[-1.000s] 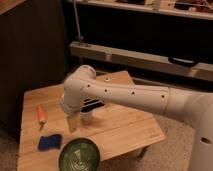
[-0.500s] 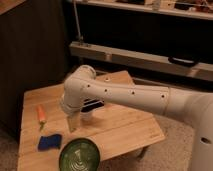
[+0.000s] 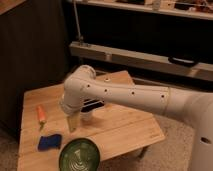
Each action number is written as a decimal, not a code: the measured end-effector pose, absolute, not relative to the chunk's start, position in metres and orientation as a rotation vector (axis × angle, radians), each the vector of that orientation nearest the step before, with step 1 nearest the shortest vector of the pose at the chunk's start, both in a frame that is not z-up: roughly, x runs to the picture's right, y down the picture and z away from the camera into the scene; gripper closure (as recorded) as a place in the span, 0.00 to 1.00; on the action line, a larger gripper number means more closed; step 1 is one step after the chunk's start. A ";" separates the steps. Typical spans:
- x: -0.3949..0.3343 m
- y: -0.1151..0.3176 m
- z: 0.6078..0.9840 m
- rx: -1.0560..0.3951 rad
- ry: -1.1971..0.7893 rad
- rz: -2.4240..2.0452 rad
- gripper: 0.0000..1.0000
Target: Place the pepper on the white sponge
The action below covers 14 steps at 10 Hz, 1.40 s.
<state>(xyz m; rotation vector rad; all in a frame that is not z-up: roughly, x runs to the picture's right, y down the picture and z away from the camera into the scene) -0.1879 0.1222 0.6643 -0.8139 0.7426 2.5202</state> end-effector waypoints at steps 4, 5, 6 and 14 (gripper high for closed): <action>-0.188 0.121 0.664 -0.814 0.740 2.518 0.20; -0.188 0.121 0.664 -0.814 0.739 2.517 0.20; -0.188 0.121 0.664 -0.814 0.740 2.517 0.20; -0.187 0.121 0.665 -0.809 0.736 2.526 0.20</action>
